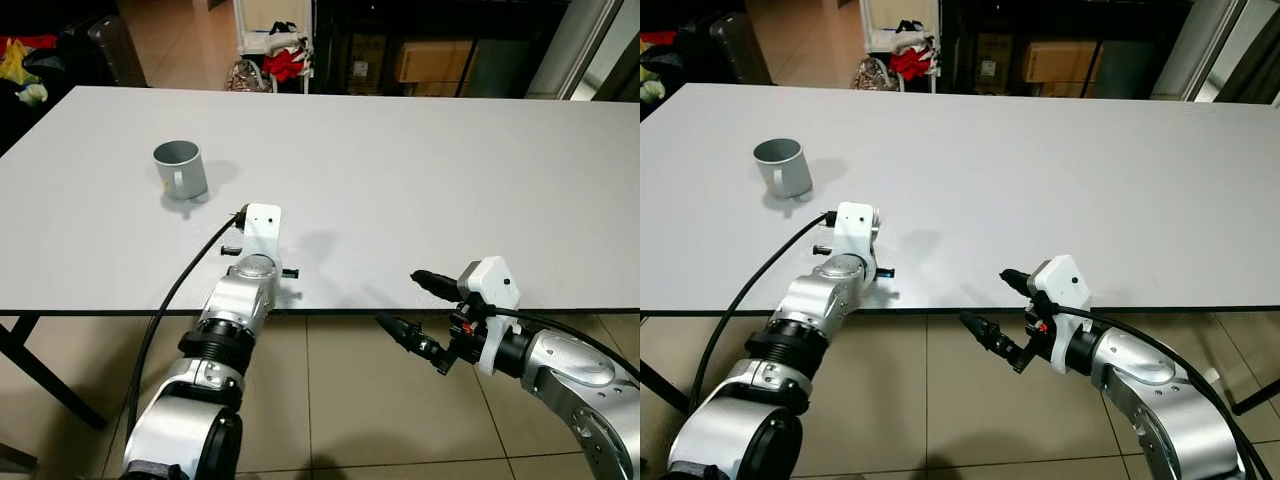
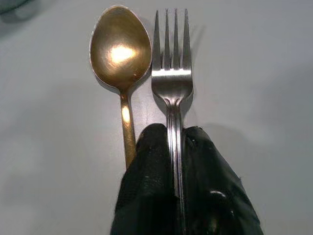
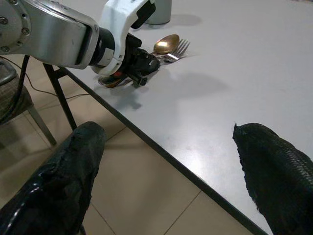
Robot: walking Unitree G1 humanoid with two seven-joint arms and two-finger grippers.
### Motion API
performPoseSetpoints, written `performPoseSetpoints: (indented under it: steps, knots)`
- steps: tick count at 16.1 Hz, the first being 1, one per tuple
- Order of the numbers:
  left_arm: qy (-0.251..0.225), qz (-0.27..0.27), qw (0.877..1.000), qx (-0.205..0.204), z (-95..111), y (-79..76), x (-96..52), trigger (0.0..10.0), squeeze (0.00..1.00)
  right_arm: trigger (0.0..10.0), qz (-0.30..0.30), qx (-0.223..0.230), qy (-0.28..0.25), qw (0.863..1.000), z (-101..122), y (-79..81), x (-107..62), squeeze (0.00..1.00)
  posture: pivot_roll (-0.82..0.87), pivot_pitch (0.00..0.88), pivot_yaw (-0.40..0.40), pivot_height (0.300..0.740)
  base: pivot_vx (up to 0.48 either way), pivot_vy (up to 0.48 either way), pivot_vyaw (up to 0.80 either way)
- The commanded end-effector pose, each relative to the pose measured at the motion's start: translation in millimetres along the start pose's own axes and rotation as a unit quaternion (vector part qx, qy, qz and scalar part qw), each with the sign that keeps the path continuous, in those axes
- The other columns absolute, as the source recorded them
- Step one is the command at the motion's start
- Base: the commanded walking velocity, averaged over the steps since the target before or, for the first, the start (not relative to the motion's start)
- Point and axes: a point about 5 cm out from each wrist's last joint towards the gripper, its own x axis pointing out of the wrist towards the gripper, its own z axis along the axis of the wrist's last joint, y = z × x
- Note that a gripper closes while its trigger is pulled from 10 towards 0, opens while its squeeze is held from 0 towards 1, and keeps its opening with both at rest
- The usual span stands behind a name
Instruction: Setting the table
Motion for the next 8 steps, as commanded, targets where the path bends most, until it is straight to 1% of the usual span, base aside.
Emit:
performPoseSetpoints:
  steps: [1,5,7,8]
  knots:
    - [0.014,0.000,1.000,-0.007,-3.9,-3.0,1.5,10.0,1.00,10.0,0.003,-0.008,-0.001,1.000,2.3,-1.0,0.4,0.00,-0.04,0.000,-0.012,0.740,0.000,0.000,0.00]
    - [0.014,0.000,1.000,-0.007,-3.9,-3.0,1.5,10.0,1.00,10.0,0.003,-0.008,-0.001,1.000,2.3,-1.0,0.4,0.00,-0.04,0.000,-0.012,0.740,0.000,0.000,0.00]
    - [0.012,-0.038,0.999,-0.032,-0.8,-10.5,-1.0,10.0,1.00,10.0,0.004,-0.010,-0.001,1.000,2.9,-1.3,-0.1,0.00,-0.04,0.000,-0.013,0.740,0.000,0.000,0.00]
    - [0.008,-0.043,0.998,-0.035,1.0,-11.4,-1.4,10.0,1.00,10.0,0.004,-0.011,-0.001,1.000,3.2,-1.6,-0.3,0.00,-0.04,0.000,-0.013,0.740,0.000,0.000,0.00]
